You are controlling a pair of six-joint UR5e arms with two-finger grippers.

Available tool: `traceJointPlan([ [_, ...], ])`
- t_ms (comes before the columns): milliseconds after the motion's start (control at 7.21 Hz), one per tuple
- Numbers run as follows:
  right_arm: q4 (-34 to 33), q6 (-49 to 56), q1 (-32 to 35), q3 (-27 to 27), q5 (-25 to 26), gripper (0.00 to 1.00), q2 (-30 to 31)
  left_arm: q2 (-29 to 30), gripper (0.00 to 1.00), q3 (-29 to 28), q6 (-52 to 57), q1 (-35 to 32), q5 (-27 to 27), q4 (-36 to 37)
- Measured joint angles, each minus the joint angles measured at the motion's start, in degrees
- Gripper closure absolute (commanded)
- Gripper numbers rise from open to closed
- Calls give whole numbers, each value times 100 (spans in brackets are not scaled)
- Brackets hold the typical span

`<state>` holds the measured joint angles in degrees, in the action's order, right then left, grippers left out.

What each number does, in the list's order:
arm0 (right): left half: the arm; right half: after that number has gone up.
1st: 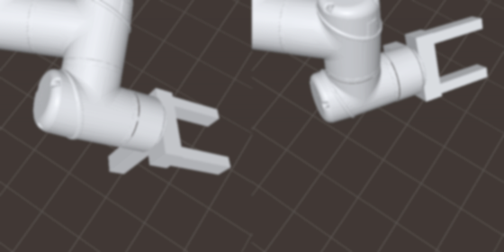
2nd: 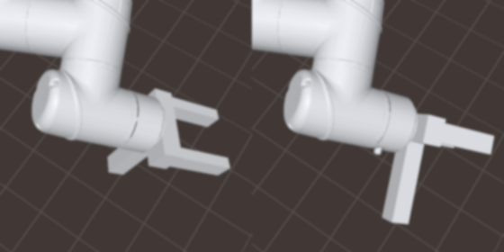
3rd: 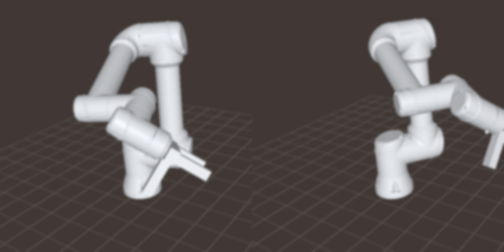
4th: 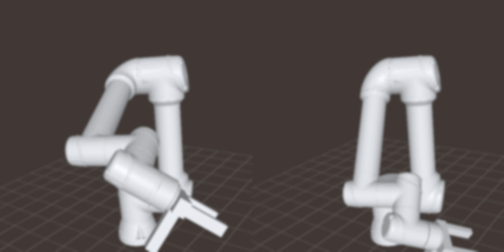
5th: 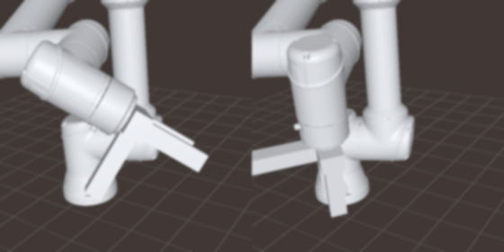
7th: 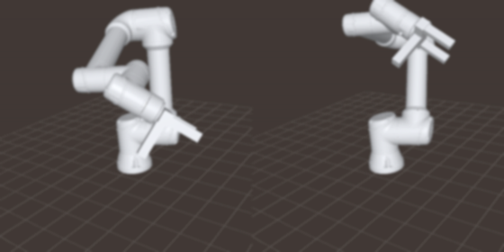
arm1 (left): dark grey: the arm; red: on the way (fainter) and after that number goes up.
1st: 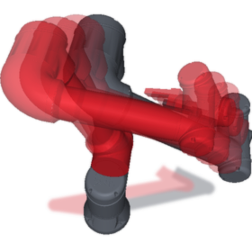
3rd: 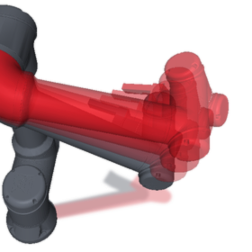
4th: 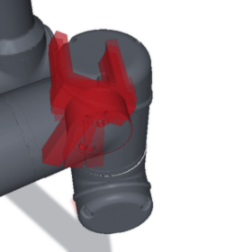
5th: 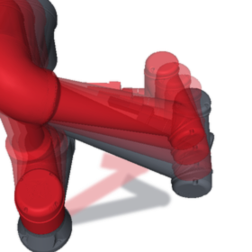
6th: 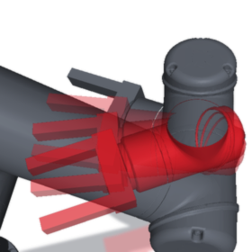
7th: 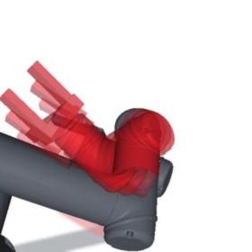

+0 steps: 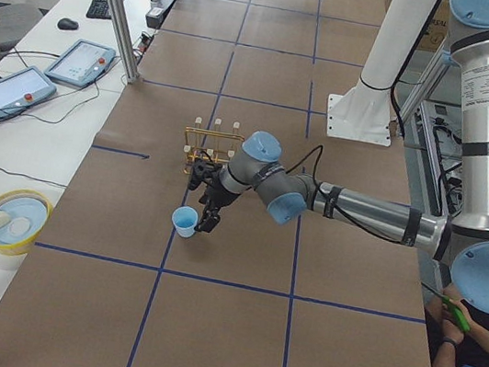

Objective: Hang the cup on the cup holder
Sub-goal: 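Move the left gripper to the light-blue cup and grasp its side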

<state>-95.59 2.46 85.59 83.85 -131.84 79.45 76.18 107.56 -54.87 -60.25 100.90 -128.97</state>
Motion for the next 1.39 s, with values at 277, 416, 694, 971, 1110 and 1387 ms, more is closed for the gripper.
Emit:
traceJointPlan([
  [277, 3, 0, 1, 0, 0, 0, 0, -21, 0, 31, -1699, 1119, -1167, -119],
  [416, 3, 0, 1, 0, 0, 0, 0, -21, 0, 30, -2329, 1517, -1641, -131],
  [694, -1, 0, 1, 0, 0, 0, 0, 22, 0, -23, -3120, 1954, -2331, -127],
  [971, -1, 0, 1, 0, 0, 0, 0, 78, 0, -209, -3538, 2235, -3093, -105],
  [1110, -2, 0, -1, 0, 0, 0, 0, 86, 0, -349, -3625, 2320, -3497, -98],
  [1387, 1, 0, -1, 0, 0, 0, 0, 116, 0, -608, -3976, 2601, -4170, -94],
])
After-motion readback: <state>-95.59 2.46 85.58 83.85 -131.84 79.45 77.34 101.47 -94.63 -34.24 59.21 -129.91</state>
